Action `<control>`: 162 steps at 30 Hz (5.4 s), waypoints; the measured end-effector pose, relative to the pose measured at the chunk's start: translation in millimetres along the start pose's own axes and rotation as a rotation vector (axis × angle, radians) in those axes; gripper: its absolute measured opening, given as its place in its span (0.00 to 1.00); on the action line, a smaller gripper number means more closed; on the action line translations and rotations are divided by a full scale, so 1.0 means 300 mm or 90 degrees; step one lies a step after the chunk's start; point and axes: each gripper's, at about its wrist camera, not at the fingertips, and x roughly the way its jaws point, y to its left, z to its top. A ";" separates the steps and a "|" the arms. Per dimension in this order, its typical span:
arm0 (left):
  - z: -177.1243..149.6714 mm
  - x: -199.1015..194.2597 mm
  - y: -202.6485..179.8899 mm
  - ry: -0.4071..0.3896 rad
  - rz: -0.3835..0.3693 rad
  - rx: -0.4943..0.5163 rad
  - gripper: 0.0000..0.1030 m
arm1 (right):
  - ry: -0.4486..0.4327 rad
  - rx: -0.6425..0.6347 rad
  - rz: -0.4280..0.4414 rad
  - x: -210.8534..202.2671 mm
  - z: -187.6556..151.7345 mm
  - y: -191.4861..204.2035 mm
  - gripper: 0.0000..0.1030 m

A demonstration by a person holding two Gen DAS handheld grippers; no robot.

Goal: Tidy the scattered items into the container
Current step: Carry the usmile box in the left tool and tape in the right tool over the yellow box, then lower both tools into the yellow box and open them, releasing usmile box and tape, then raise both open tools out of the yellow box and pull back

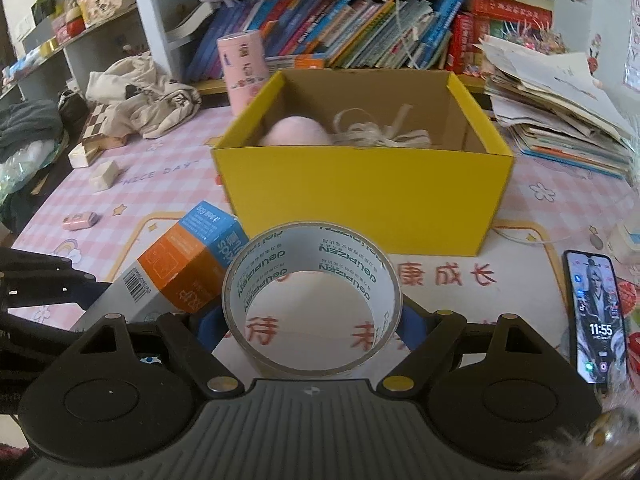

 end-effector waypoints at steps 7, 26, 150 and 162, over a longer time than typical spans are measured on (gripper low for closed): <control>0.031 0.067 -0.057 0.009 -0.003 -0.008 0.38 | 0.005 -0.014 0.004 0.000 0.006 -0.084 0.80; 0.215 0.002 -0.130 -0.124 0.019 0.002 0.38 | -0.140 0.049 0.064 -0.104 0.208 -0.268 0.80; 0.166 0.042 -0.032 -0.123 0.165 -0.083 0.79 | -0.058 -0.099 -0.001 0.058 0.165 -0.170 0.91; 0.065 -0.031 0.068 -0.065 0.153 -0.058 0.83 | -0.019 -0.046 -0.041 0.056 0.089 -0.022 0.93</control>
